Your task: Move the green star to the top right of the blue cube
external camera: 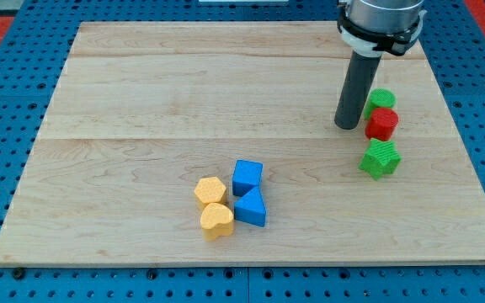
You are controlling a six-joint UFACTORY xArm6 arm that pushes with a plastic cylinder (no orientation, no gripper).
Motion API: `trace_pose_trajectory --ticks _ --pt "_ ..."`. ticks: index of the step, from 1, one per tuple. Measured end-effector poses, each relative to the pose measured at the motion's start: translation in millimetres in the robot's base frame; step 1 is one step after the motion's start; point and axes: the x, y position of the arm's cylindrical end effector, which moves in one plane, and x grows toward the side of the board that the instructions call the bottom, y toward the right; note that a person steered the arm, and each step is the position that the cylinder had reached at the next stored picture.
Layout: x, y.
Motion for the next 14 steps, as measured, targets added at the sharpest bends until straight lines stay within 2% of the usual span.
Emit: trace_pose_trajectory --ticks 1,2,4,6,7,8,10,11,12,13,14 --pt "-7 -34" --pt "-19 -45" --pt "39 -45" --pt "127 -29" --pt "126 33" --pt "118 68" --pt "65 -22" --pt "54 -58" --pt "66 -44" --pt "96 -14" --pt "89 25"
